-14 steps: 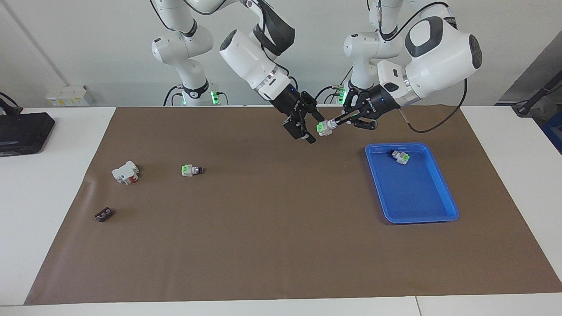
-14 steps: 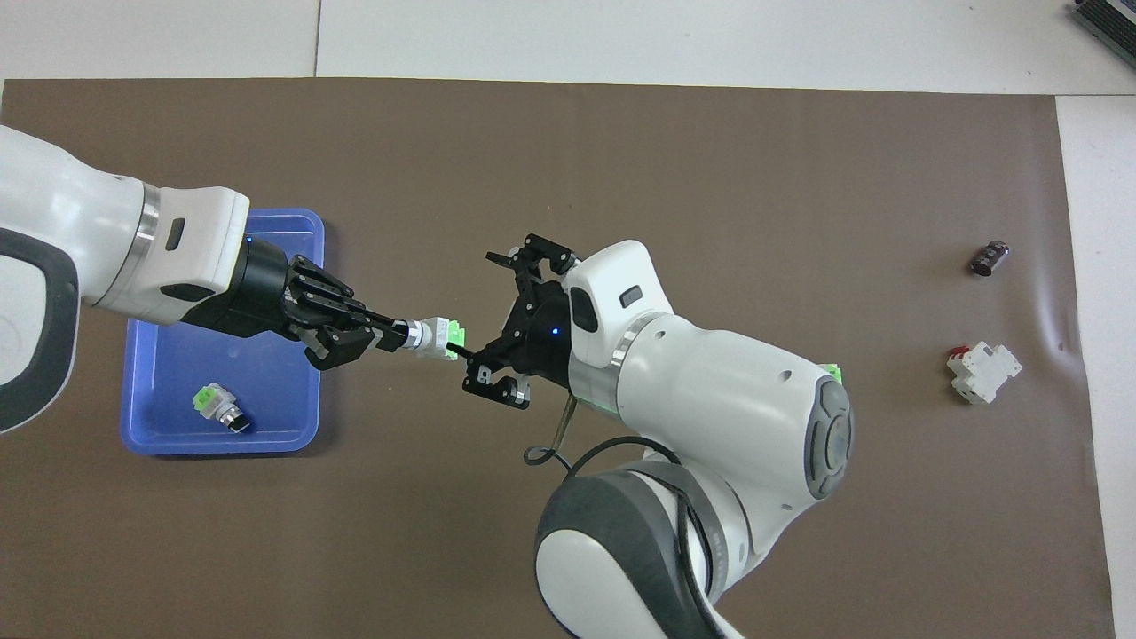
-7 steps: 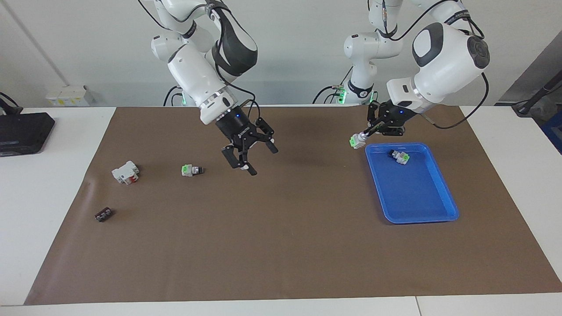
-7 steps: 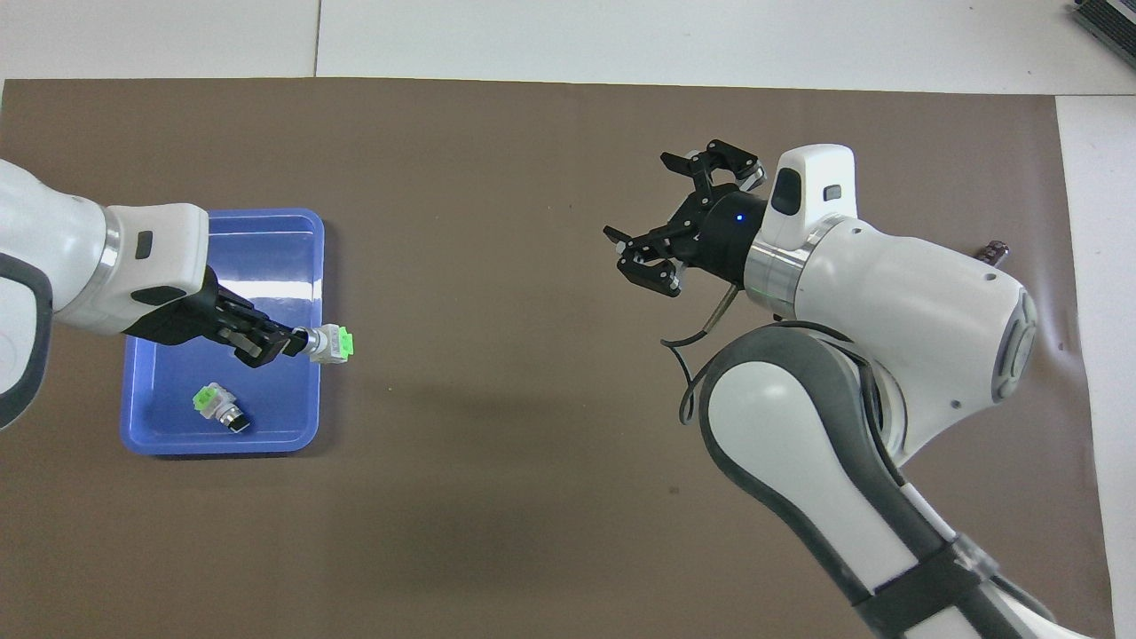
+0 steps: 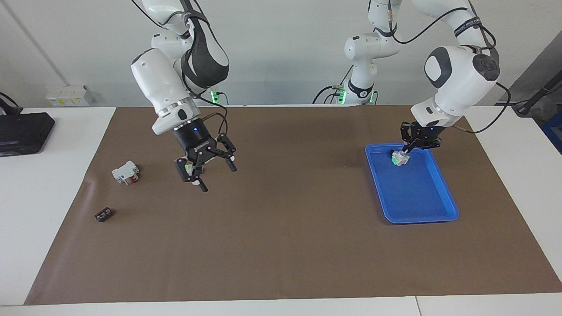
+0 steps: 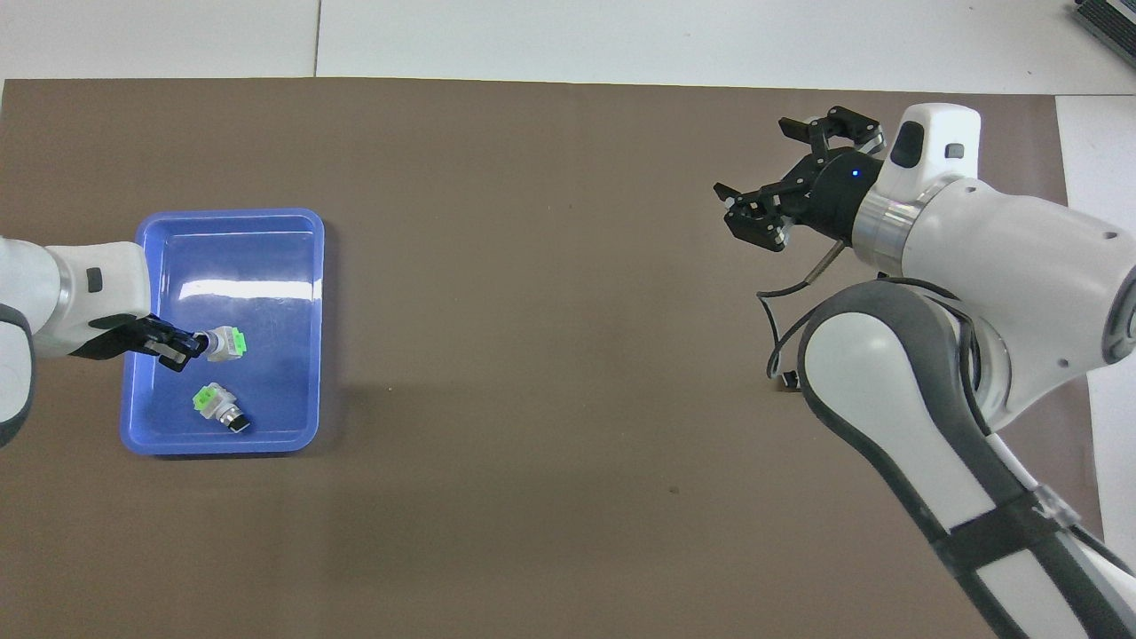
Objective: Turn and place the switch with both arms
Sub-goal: 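Lower the switch into the tray with the left gripper while the right gripper withdraws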
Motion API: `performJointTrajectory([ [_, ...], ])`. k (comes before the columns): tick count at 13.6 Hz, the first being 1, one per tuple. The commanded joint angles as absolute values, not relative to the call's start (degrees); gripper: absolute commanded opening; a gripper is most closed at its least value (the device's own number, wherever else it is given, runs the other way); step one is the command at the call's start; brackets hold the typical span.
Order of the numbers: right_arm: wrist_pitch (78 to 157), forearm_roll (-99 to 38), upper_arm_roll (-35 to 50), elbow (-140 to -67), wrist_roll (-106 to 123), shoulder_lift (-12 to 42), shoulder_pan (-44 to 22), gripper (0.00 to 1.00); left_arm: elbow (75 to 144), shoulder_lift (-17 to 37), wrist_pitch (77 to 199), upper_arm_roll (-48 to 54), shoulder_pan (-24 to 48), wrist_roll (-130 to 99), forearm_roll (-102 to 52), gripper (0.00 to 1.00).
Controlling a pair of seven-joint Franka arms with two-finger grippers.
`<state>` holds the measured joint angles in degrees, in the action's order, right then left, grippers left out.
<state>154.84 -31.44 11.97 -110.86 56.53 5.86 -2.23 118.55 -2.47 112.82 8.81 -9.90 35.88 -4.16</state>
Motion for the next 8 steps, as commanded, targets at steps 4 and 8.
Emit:
performJointTrajectory([
  [4,138.99,-6.10,12.48,-106.27,25.55,4.40,1.05,1.00,128.92,-5.62,123.30,9.23,-18.88,36.03,0.53,0.00],
  [8,121.08,4.65,12.39,-102.49,4.89,1.59,1.32,1.00,128.50,-5.36,123.14,9.23,-19.86,36.12,0.44,0.42],
])
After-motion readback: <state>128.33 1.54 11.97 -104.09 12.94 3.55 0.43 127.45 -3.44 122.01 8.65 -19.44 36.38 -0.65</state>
